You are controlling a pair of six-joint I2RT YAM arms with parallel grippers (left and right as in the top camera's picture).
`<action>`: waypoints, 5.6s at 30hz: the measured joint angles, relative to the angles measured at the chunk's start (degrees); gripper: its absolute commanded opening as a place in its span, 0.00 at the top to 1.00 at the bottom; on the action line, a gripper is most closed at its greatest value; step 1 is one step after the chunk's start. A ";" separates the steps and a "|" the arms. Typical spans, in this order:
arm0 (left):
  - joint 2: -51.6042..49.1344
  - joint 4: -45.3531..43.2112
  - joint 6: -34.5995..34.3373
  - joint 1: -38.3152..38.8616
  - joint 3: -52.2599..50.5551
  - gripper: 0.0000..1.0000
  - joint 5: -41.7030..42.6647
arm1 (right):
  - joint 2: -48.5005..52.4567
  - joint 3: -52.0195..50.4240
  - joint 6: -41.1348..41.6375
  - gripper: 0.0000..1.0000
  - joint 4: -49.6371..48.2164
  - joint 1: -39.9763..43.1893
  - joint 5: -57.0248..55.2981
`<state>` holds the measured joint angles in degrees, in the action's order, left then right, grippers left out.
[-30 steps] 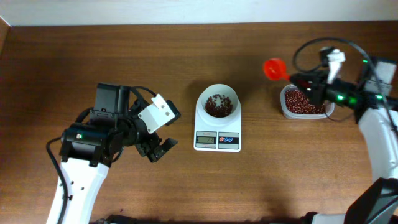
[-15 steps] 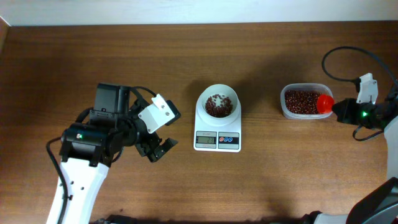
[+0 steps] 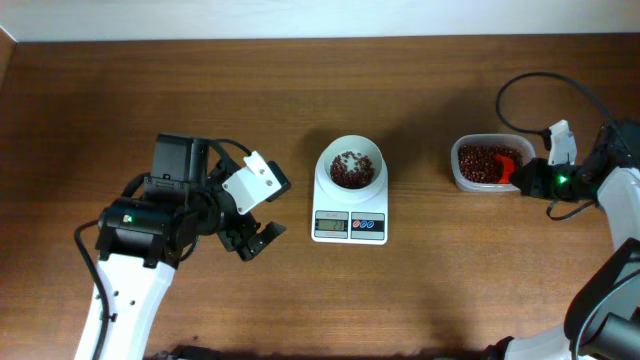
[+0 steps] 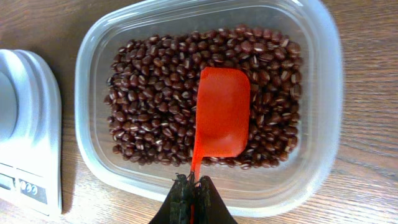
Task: Scoop and weigh 50g on scale
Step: 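Move the empty scoop with the right gripper back to the bean tub, then dip the scoop into the red beans and lift it with the right gripper, then carry the filled scoop with the right gripper over the white bowl, then tilt the scoop with the right gripper to pour beans into the bowl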
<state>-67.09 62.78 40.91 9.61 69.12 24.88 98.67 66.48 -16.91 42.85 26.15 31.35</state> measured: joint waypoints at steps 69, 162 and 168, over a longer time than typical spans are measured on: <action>0.00 0.00 0.02 0.00 0.00 0.01 0.00 | 1.42 0.00 8.74 0.96 1.70 2.67 7.13; 0.00 0.00 0.02 0.00 0.00 0.01 0.00 | 1.90 -0.04 2.29 0.96 -17.84 -29.57 29.53; 0.00 -0.02 0.02 0.00 0.00 0.01 0.00 | 1.90 -0.04 -3.06 0.96 -15.34 -29.57 29.27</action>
<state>-67.09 62.76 40.93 9.61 69.12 24.88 100.57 66.43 -19.97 27.51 -3.42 60.62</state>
